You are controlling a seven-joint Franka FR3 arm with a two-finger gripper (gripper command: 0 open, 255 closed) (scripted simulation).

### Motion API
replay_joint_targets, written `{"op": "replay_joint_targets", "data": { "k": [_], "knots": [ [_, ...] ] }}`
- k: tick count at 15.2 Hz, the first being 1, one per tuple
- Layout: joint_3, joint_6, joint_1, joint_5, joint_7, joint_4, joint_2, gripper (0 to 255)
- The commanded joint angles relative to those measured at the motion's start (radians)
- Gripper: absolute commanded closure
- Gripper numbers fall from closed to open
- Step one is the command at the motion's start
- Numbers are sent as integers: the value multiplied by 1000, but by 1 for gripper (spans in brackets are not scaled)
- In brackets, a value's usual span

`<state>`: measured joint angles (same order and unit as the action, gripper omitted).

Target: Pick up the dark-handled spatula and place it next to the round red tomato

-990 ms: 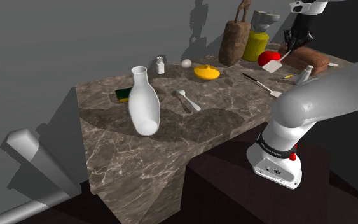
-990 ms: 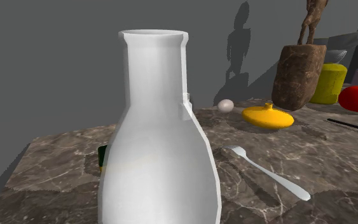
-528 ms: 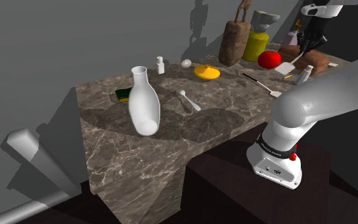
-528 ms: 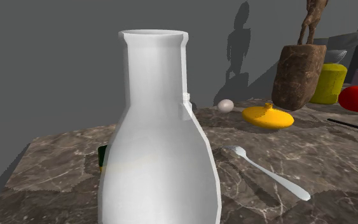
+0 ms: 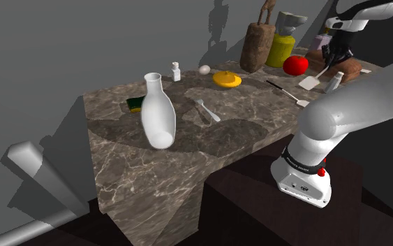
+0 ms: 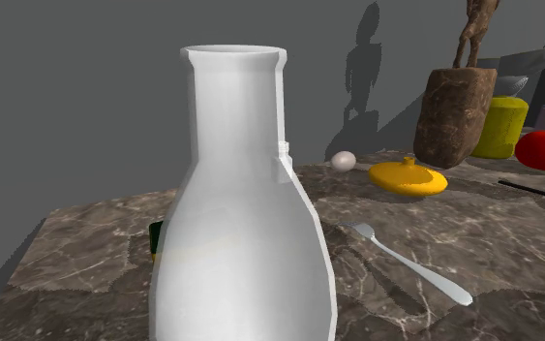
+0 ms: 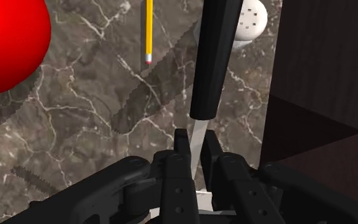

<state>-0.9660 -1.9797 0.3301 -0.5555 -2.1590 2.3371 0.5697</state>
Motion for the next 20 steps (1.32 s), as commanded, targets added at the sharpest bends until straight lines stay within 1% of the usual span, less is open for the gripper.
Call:
{"op": "replay_joint_targets", "data": {
  "k": [1, 7, 12, 17, 19, 20],
  "knots": [
    [-15, -28, -2, -6, 2, 20, -7, 255],
    [-71, -118, -20, -20, 5, 70, -42, 255],
    [-126, -197, -44, -27, 4, 107, -81, 255],
    [-192, -281, -81, -26, -1, 138, -130, 255],
    [-223, -316, -101, -22, -5, 150, -153, 255],
    [-251, -346, -120, -18, -9, 159, -173, 255]
  ]
}}
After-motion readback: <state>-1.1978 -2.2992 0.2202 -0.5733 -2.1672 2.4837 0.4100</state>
